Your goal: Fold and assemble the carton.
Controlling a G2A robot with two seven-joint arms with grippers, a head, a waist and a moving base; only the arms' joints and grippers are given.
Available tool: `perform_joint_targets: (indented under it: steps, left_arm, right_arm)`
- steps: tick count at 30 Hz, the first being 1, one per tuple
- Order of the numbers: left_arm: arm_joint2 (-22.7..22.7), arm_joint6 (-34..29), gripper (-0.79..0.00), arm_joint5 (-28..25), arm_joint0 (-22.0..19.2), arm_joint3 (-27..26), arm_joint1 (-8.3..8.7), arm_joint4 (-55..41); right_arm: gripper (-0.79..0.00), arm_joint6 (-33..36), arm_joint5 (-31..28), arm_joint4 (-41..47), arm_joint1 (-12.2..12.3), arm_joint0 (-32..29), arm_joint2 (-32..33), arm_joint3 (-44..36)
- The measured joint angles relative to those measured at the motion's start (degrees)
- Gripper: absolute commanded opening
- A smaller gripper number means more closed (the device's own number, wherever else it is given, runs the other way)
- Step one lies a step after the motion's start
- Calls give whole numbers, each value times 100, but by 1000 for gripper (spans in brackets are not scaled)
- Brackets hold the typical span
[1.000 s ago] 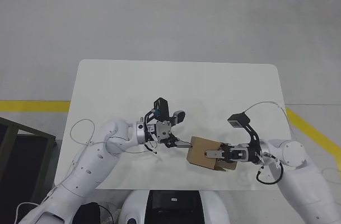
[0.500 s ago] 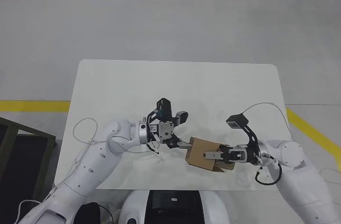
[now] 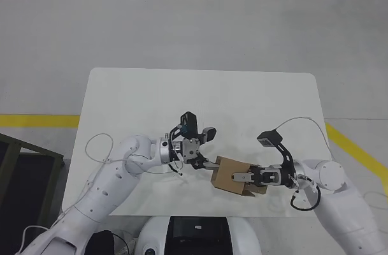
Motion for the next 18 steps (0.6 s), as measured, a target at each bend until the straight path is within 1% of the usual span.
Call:
perform_joint_targets:
  steps: [4,8,14,18]
  left_arm:
    - [3,10,0,-12,-17,26,-7,4]
    - [-131,76,0,53,40,27,19,75]
    - [-578,256,0,161,325,-45,130,309]
    - [-917,296,0,36,553,-164,229,564]
  right_arm:
    - [-785,-1,14,-14,1,17,-1,-3]
    - [-785,0,30,-10,3,34,5,9]
    - [-785,-48,147,-188,3,133,-30,177]
    - [-785,-198,322,-492,-36,389,-238,467]
